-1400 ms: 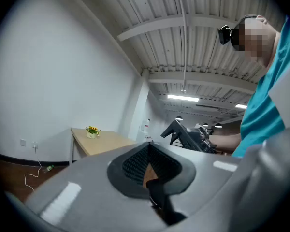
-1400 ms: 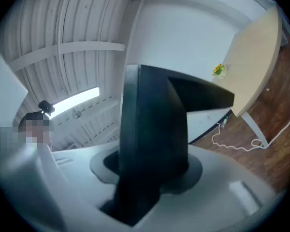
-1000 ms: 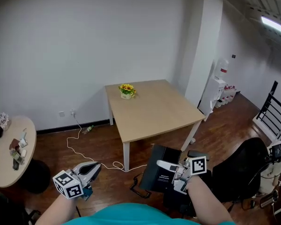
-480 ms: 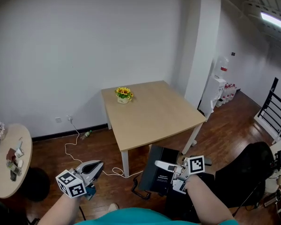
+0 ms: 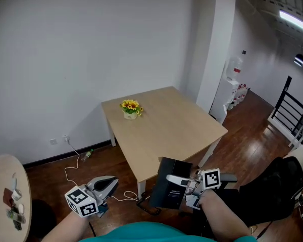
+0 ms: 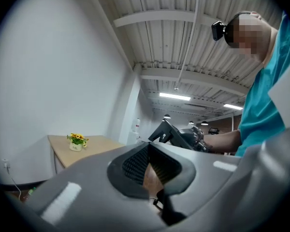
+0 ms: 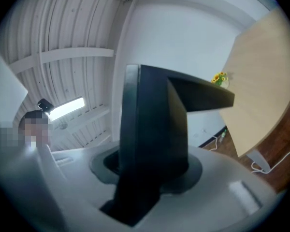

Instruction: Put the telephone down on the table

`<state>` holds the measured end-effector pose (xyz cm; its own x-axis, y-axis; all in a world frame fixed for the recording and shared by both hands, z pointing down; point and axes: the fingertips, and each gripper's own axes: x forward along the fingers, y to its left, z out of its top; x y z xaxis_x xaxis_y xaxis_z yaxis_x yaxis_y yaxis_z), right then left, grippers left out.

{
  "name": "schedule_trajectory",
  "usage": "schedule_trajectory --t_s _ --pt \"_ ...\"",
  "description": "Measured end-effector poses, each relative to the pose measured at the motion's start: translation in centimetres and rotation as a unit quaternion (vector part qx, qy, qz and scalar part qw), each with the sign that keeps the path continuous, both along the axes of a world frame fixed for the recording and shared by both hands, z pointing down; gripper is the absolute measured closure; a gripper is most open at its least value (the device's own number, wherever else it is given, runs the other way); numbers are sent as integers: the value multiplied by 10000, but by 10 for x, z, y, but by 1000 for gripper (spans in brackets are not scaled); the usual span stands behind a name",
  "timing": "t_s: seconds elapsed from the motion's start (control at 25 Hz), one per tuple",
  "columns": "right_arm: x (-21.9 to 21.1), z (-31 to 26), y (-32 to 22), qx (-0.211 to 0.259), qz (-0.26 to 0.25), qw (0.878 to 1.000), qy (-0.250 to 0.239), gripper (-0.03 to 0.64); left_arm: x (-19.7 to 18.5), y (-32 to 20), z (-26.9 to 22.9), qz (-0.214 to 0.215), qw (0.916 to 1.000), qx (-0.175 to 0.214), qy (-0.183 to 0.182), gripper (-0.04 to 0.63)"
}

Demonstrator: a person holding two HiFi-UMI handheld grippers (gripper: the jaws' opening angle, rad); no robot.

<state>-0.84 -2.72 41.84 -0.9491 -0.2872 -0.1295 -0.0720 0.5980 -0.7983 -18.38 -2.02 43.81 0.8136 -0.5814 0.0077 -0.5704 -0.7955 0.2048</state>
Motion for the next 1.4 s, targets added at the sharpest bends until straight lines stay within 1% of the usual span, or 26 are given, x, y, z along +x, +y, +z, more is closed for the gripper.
schedule_trajectory --t_s 0.16,0.28,0.48,0.64,0.72,0.84,1.0,1.12,1.24,1.32,1.4 --pt "-15 2 -42 -41 -7 10000 14 445 -3 -43 2 133 9999 -36 -90 591" --pt "-14 7 -76 -65 -65 10000 18 445 0 -73 7 88 9999 -38 -125 591" --pt "3 17 -145 -62 -346 9994 -17 445 14 -136 13 -252 9993 -57 -273 591" --pt "18 21 -209 -45 -683 9976 46 445 27 -193 14 -606 9978 -174 -224 591" --pt "23 23 -241 -24 -771 9970 68 445 32 -221 16 -698 9971 -168 -260 591" --pt "24 27 -282 -72 -774 9969 72 445 33 -258 21 -759 9962 -200 -372 591" --pt "19 38 -336 -155 -535 9983 173 445 24 -311 36 -530 9971 -191 -518 591" --pt "9 43 -374 -228 -210 9992 253 445 14 -352 45 -291 9979 -284 -504 591" --pt "-1 48 -402 -370 155 9989 239 445 4 -382 51 94 9980 -390 -483 591" --pt "-4 50 -424 -434 407 9979 264 445 1 -404 51 382 9973 -328 -533 591" --pt "-5 54 -445 -498 570 9968 276 445 4 -428 56 534 9964 -288 -596 591"
